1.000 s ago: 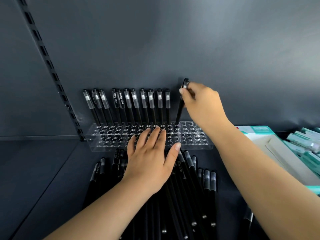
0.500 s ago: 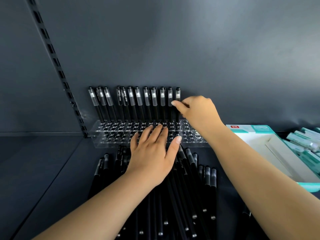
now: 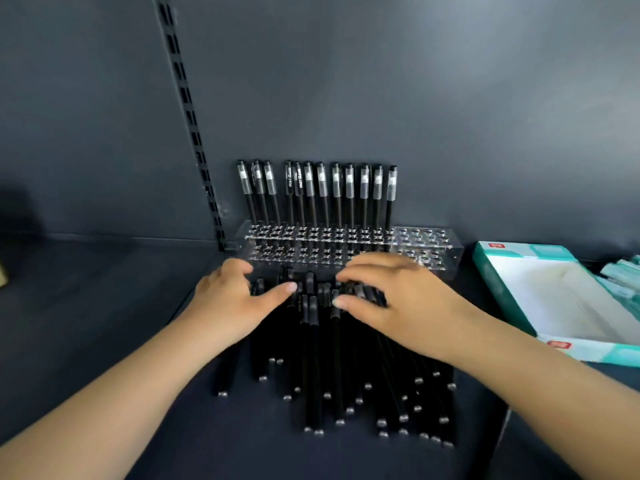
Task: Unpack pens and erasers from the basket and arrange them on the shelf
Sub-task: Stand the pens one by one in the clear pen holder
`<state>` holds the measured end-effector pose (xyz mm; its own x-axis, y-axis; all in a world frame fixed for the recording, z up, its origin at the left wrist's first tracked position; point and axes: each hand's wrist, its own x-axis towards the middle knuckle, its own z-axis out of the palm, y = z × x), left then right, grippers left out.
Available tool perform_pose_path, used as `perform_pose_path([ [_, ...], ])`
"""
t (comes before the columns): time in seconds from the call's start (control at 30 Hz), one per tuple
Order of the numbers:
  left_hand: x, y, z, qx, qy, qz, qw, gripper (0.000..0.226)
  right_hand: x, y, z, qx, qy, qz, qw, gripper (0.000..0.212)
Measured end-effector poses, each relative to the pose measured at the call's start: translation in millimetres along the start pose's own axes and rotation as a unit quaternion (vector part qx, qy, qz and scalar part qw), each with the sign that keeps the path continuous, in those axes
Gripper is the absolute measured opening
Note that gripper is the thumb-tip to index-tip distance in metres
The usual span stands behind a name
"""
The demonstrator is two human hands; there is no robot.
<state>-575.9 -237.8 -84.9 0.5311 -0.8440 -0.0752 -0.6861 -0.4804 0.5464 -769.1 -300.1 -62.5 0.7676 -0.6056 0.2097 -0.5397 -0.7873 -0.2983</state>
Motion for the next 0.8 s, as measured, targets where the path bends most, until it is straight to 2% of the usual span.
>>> perform_pose_path([
  [0.1, -9.0, -10.0, -1.9, 0.070, -0.019, -0.051, 0.996, 0.083, -2.7, -11.7, 12.4, -0.012, -0.094, -0.023, 0.995, 0.056],
  [0.23, -13.2, -17.4, 1.0, 0.109, -0.050, -0.069, 0.990, 0.095, -5.5, -18.0, 28.6, -0.050, -0.156, -0.020, 0.986, 0.062],
  [0.33, -10.1, -20.7, 3.8, 0.149, -0.073, -0.063, 0.984, 0.090, -10.1, -19.7, 36.0, -0.083, -0.160, -0.023, 0.983, 0.084],
  [0.4, -5.9, -22.7, 1.4, 0.154, -0.089, -0.050, 0.983, 0.076, -12.2, -19.9, 37.4, -0.085, -0.151, -0.017, 0.985, 0.095],
  [0.5, -4.4, -22.7, -3.0, 0.142, -0.114, -0.022, 0.983, 0.051, -12.7, -15.6, 39.3, -0.090, -0.136, -0.025, 0.986, 0.104],
  [0.57, -6.0, -19.5, -5.3, 0.135, -0.114, -0.016, 0.984, 0.045, -12.1, -13.3, 40.7, -0.096, -0.134, -0.027, 0.986, 0.114],
  [0.7, -3.6, -17.1, -12.1, 0.111, -0.096, -0.014, 0.989, 0.040, -10.9, -13.5, 40.6, -0.096, -0.147, -0.024, 0.984, 0.118],
  [0.8, -0.7, -26.7, -21.7, -0.028, -0.101, -0.044, 0.994, 0.054, -10.9, -11.1, 40.1, -0.102, -0.148, -0.032, 0.983, 0.119],
])
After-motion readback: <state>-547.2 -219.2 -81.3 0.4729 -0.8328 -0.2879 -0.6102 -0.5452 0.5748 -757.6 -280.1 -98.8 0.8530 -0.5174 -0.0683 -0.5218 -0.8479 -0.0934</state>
